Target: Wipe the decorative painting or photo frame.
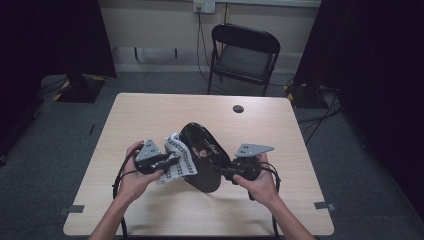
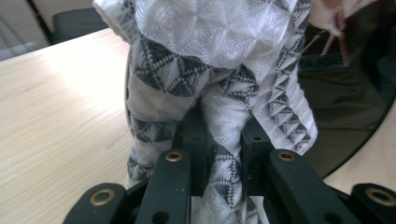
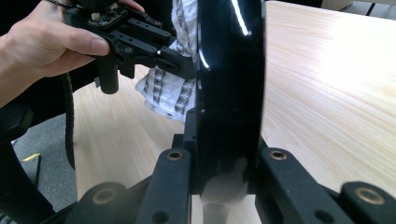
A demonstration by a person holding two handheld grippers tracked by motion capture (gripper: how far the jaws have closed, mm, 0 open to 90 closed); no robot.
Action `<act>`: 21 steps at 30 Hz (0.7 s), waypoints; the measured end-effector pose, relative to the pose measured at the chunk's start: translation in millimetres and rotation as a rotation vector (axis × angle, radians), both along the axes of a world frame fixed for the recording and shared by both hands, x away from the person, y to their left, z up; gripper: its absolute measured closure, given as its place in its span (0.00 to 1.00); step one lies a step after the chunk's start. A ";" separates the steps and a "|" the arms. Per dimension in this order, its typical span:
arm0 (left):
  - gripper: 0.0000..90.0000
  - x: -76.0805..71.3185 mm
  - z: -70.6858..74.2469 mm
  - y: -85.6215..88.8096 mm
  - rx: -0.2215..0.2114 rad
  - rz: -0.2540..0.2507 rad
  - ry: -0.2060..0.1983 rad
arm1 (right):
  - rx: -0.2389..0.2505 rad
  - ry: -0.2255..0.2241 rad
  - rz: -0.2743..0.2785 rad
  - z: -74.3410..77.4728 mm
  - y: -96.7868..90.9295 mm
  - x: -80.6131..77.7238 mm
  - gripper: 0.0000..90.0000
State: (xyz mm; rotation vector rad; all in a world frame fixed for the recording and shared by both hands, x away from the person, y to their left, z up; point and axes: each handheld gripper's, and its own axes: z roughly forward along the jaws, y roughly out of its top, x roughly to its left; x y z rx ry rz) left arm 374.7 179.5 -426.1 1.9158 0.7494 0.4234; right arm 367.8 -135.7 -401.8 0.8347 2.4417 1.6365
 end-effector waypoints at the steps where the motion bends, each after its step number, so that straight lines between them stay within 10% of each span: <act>1: 0.85 0.3 -1.3 0.4 -0.003 0.000 0.006 | 0.000 0.000 -0.001 0.0 0.2 -0.1 0.88; 12: 0.86 2.3 -20.5 -3.2 0.052 0.007 0.108 | 0.003 0.008 0.006 0.1 0.8 0.6 0.87; 21: 0.86 -0.8 7.4 -0.1 -0.052 0.007 0.005 | 0.002 0.001 0.006 -0.2 0.7 0.7 0.88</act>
